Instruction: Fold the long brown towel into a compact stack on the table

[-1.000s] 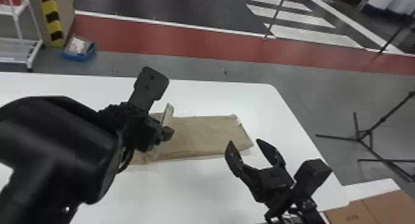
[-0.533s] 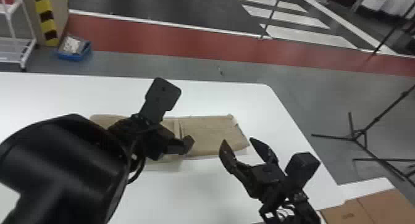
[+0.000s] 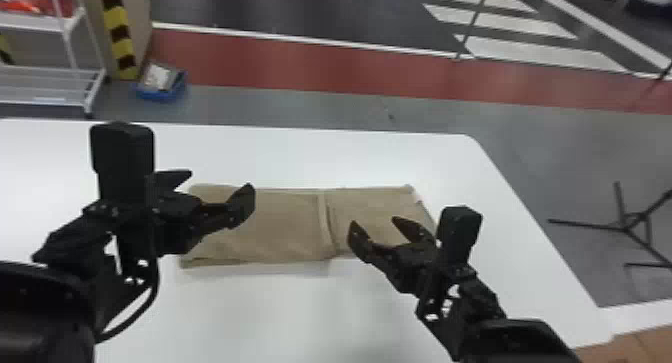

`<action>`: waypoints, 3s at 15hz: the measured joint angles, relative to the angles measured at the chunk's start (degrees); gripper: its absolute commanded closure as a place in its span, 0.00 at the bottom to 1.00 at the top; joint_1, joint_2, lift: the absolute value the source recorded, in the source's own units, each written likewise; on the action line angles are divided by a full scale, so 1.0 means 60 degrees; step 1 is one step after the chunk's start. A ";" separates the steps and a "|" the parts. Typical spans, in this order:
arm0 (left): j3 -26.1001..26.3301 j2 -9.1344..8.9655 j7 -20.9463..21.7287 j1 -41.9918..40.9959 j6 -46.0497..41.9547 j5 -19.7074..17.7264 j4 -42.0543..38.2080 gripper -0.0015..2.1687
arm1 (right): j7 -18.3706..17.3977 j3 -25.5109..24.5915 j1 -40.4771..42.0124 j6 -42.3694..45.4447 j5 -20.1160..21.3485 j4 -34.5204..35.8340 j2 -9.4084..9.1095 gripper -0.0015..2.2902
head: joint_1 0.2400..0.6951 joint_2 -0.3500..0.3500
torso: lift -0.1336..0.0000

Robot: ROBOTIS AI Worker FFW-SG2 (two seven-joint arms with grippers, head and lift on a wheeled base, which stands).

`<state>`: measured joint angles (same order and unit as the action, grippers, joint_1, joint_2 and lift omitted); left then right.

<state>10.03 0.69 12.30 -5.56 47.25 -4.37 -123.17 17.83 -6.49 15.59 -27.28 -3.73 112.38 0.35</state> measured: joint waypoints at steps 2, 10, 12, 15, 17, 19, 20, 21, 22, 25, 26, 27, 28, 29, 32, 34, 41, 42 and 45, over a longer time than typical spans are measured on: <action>-0.0815 0.0024 -0.0052 -0.0606 -0.1345 -0.0320 -0.0091 0.02 | 0.0189 0.0324 -0.0660 -0.0461 0.0198 -0.0652 0.0000 0.07 | 1.00 0.32 | 0.08; -0.2071 0.0016 -0.0648 -0.2351 -0.7186 -0.1695 0.1044 0.01 | 0.0221 0.1205 -0.1815 -0.0718 0.0690 -0.1958 0.0000 0.07 | 1.00 0.59 | 0.08; -0.2206 0.0007 -0.0632 -0.2701 -0.7826 -0.1964 0.1165 0.01 | 0.0221 0.1253 -0.2000 -0.0747 0.0719 -0.2226 0.0000 0.07 | 1.00 0.61 | 0.08; -0.2391 0.0005 -0.0656 -0.2962 -0.8111 -0.2127 0.1253 0.01 | 0.0221 0.1370 -0.2240 -0.0748 0.0752 -0.2527 0.0000 0.08 | 1.00 0.65 | 0.08; -0.2452 0.0004 -0.0673 -0.3041 -0.8029 -0.1977 0.1258 0.01 | 0.0221 0.1478 -0.2348 -0.0749 0.0784 -0.2648 0.0000 0.09 | 1.00 0.66 | 0.08; -0.2460 0.0001 -0.0674 -0.3067 -0.7884 -0.1904 0.1294 0.01 | 0.0221 0.1528 -0.2429 -0.0749 0.0811 -0.2764 0.0000 0.09 | 1.00 0.67 | 0.08; -0.2454 -0.0002 -0.0666 -0.3071 -0.7863 -0.1896 0.1314 0.01 | 0.0221 0.1544 -0.2454 -0.0749 0.0820 -0.2815 0.0000 0.10 | 1.00 0.67 | 0.08; -0.2441 -0.0008 -0.0660 -0.3072 -0.7854 -0.1894 0.1333 0.01 | 0.0221 0.1563 -0.2476 -0.0749 0.0829 -0.2854 0.0000 0.10 | 1.00 0.67 | 0.08; -0.2428 -0.0011 -0.0651 -0.3073 -0.7852 -0.1894 0.1356 0.01 | 0.0221 0.1573 -0.2487 -0.0749 0.0833 -0.2872 0.0000 0.12 | 1.00 0.67 | 0.08; -0.2406 -0.0010 -0.0615 -0.3073 -0.7851 -0.1894 0.1441 0.02 | 0.0222 0.1579 -0.2478 -0.0749 0.0823 -0.2878 0.0000 0.13 | 1.00 0.66 | 0.08; -0.2405 -0.0008 -0.0614 -0.3073 -0.7851 -0.1894 0.1460 0.02 | 0.0221 0.1574 -0.2423 -0.0744 0.0807 -0.2827 0.0000 0.13 | 1.00 0.67 | 0.08; -0.2404 -0.0006 -0.0612 -0.3073 -0.7851 -0.1895 0.1467 0.02 | 0.0221 0.1559 -0.2358 -0.0732 0.0795 -0.2729 0.0000 0.13 | 1.00 0.66 | 0.08; -0.2404 -0.0003 -0.0610 -0.3073 -0.7851 -0.1901 0.1470 0.02 | 0.0221 0.1526 -0.2277 -0.0730 0.0787 -0.2599 0.0000 0.13 | 1.00 0.66 | 0.08; -0.2404 0.0000 -0.0611 -0.3070 -0.7851 -0.1905 0.1478 0.02 | 0.0221 0.1491 -0.2211 -0.0768 0.0787 -0.2500 0.0000 0.13 | 1.00 0.66 | 0.08; -0.2382 -0.0001 -0.0594 -0.3048 -0.7851 -0.1908 0.1549 0.02 | 0.0219 0.1464 -0.2182 -0.1024 0.0847 -0.2390 0.0000 0.13 | 1.00 0.65 | 0.08; -0.2377 -0.0001 -0.0585 -0.3045 -0.7851 -0.1908 0.1570 0.02 | 0.0206 0.1486 -0.2248 -0.1119 0.0924 -0.2418 0.0000 0.16 | 1.00 0.65 | 0.08; -0.2389 0.0003 -0.0580 -0.3067 -0.7851 -0.1908 0.1625 0.02 | 0.0206 0.1538 -0.2367 -0.1165 0.0971 -0.2573 0.0000 0.34 | 1.00 0.66 | 0.08; -0.2385 0.0003 -0.0572 -0.3062 -0.7851 -0.1908 0.1642 0.02 | 0.0206 0.1535 -0.2344 -0.1163 0.0957 -0.2567 0.0000 0.37 | 1.00 0.66 | 0.08; -0.2379 0.0002 -0.0567 -0.3058 -0.7851 -0.1908 0.1674 0.02 | 0.0209 0.1525 -0.2306 -0.1157 0.0939 -0.2534 0.0000 0.37 | 1.00 0.65 | 0.08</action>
<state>-4.24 0.70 8.90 -23.90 0.14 -15.82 -113.13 19.09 2.66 1.76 -34.23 1.91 97.18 0.35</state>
